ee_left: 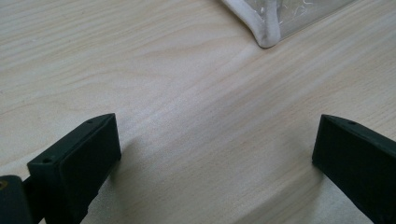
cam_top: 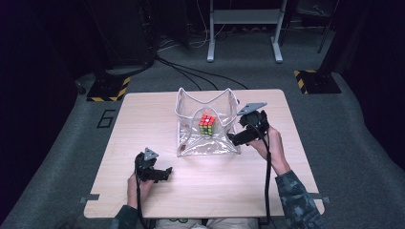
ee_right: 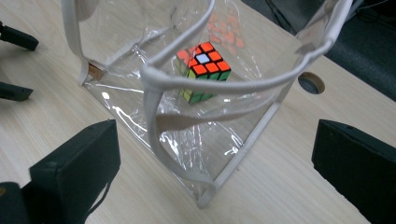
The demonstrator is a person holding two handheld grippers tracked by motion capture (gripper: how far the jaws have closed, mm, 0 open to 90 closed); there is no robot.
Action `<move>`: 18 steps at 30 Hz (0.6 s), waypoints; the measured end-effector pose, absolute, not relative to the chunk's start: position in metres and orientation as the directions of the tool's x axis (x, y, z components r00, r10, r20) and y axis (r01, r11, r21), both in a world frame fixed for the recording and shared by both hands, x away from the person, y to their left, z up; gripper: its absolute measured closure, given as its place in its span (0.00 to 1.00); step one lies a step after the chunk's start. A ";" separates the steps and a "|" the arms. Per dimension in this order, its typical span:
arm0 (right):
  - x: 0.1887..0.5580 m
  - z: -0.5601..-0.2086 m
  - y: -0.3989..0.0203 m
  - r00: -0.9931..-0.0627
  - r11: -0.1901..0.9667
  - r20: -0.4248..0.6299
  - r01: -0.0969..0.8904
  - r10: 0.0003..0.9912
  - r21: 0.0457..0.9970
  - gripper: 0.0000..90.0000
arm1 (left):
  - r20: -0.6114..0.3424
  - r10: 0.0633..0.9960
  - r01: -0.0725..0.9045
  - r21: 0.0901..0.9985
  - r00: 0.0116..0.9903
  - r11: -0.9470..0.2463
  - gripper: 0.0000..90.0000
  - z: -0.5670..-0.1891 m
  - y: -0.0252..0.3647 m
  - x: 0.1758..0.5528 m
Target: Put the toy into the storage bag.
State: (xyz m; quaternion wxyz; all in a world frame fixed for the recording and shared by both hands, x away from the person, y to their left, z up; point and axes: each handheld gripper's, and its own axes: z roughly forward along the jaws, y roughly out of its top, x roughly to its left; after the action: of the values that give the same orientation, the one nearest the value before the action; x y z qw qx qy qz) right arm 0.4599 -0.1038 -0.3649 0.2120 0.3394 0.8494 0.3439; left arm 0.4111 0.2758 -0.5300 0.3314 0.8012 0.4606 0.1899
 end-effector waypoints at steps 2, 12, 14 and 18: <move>0.458 -0.372 -0.107 -0.683 0.535 -0.126 0.429 0.720 0.728 0.00 | -0.001 0.864 0.612 0.706 0.504 -0.356 0.01 -0.530 0.276 0.411; 0.446 -0.410 -0.119 -0.662 0.508 -0.072 0.496 0.746 0.704 0.01 | -0.001 0.864 0.612 0.706 0.503 -0.356 0.01 -0.530 0.276 0.411; 0.444 -0.417 -0.121 -0.655 0.500 -0.061 0.510 0.753 0.700 0.01 | -0.001 0.864 0.612 0.706 0.504 -0.356 0.01 -0.530 0.276 0.411; 0.440 -0.431 -0.124 -0.649 0.490 -0.038 0.534 0.760 0.689 0.01 | -0.001 0.864 0.612 0.706 0.504 -0.356 0.01 -0.530 0.276 0.411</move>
State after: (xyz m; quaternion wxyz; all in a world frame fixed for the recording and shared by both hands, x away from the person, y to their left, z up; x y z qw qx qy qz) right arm 0.4405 -0.1245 -0.4313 0.1716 0.3824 0.8460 0.3296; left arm 0.4111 0.2758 -0.5300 0.3312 0.8013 0.4606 0.1900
